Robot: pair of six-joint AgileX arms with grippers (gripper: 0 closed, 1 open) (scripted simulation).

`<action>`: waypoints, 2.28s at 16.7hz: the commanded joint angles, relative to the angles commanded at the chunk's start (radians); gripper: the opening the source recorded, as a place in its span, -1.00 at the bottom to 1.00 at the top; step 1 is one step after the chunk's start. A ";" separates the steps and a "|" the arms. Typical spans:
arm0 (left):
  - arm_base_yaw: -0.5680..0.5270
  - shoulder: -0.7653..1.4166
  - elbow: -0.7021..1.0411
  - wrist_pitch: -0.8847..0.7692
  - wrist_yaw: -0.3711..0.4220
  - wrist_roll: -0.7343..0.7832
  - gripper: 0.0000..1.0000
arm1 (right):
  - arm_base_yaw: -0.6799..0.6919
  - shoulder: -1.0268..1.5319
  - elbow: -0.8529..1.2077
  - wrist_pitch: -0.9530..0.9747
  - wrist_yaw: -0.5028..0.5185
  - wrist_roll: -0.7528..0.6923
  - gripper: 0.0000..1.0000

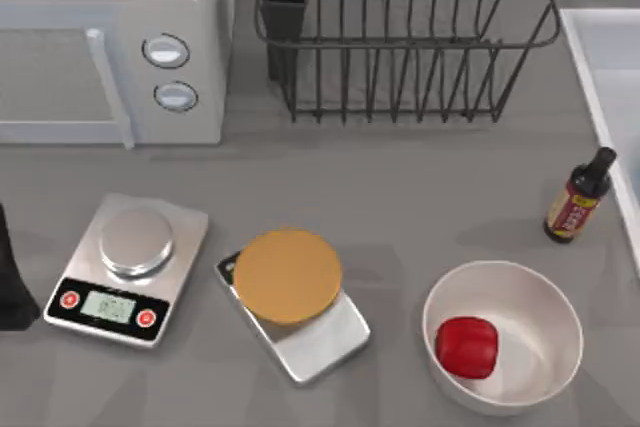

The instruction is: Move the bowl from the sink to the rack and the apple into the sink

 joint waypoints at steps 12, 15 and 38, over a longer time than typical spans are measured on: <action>0.000 0.000 0.000 0.000 0.000 0.000 1.00 | -0.080 0.558 0.528 -0.221 0.015 -0.113 1.00; 0.000 0.000 0.000 0.000 0.000 0.000 1.00 | -0.121 0.909 0.815 -0.352 0.016 -0.164 1.00; 0.000 0.000 0.000 0.000 0.000 0.000 1.00 | -0.384 2.561 2.332 -1.245 -0.027 -0.360 1.00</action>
